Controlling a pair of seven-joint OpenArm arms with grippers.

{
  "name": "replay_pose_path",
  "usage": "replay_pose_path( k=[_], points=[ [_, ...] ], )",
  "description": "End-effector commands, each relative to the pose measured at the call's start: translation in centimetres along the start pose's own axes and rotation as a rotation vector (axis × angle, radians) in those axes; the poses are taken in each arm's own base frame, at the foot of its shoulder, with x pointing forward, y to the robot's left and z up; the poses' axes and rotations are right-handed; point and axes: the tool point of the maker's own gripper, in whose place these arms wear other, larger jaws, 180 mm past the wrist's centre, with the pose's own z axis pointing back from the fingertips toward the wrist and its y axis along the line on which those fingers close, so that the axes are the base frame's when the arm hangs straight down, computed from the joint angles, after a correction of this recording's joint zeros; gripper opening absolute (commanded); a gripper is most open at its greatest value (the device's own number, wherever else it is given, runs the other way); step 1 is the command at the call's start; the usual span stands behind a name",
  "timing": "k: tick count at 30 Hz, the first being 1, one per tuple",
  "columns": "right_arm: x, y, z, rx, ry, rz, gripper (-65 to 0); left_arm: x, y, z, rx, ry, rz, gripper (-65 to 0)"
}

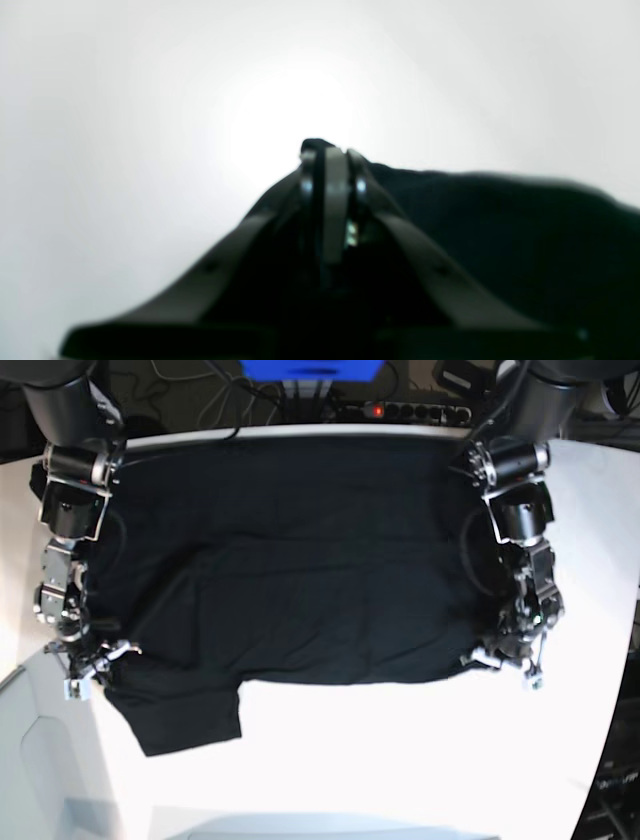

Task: Fold the T-shirt properly
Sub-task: 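Move both grippers to the hem corners and grasp them, then fold the hem with both grippers over toward the collar, then lower the folded hem onto the shirt and release both grippers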

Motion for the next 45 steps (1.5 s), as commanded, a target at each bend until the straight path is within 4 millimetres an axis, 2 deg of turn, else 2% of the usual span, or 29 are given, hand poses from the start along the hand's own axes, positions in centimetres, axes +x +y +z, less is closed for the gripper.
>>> replay_pose_path(
  k=[1, 4, 7, 10, 22, 24, 27, 32, 38, 42, 45],
  points=[
    [3.7, -1.1, 0.6, -0.018, -0.107, 0.015, -65.0, 3.8, 0.6, 1.2, 0.012, -0.102, -0.001, -64.9],
    [4.6, -1.8, 2.0, -0.051, -0.169, -0.005, -65.0, 4.9, 0.7, 3.5, 0.017, -0.146, 0.009, -64.9],
    [5.2, -2.5, 3.5, -0.083, -0.214, -0.015, -65.0, 4.8, 1.1, 5.6, 0.033, -0.174, 0.010, -64.9],
    [4.7, -2.6, 4.3, -0.088, -0.216, 0.002, -65.0, 5.2, 1.0, 7.3, 0.041, -0.212, -0.004, -64.9],
    [4.3, -1.5, 9.2, -0.100, -0.269, 0.138, -65.0, 2.6, 0.0, 12.5, -0.008, -0.278, -0.009, -64.9],
    [4.5, -2.4, 10.4, -0.131, -0.284, 0.140, -65.0, 2.2, -0.2, 13.8, -0.022, -0.290, -0.012, -64.9],
    [4.4, -3.4, 12.0, -0.176, -0.304, 0.123, -65.0, 1.7, 1.2, 16.0, 0.001, -0.314, 0.006, -64.9],
    [2.1, -4.4, 13.4, -0.203, -0.260, 0.126, -65.0, 0.5, 3.1, 18.1, 0.008, -0.321, 0.068, -64.9],
    [-3.1, -4.0, 14.9, -0.190, -0.144, 0.135, -65.0, -3.4, 4.5, 19.2, 0.014, -0.240, 0.102, -64.9],
    [-4.8, -3.5, 16.4, -0.181, -0.107, 0.164, -65.0, -5.5, 5.2, 19.7, 0.030, -0.191, 0.103, -64.9],
    [-5.7, -3.0, 17.3, -0.172, -0.087, 0.179, -65.0, -6.3, 5.4, 19.8, 0.034, -0.168, 0.103, -64.9]
  ],
)
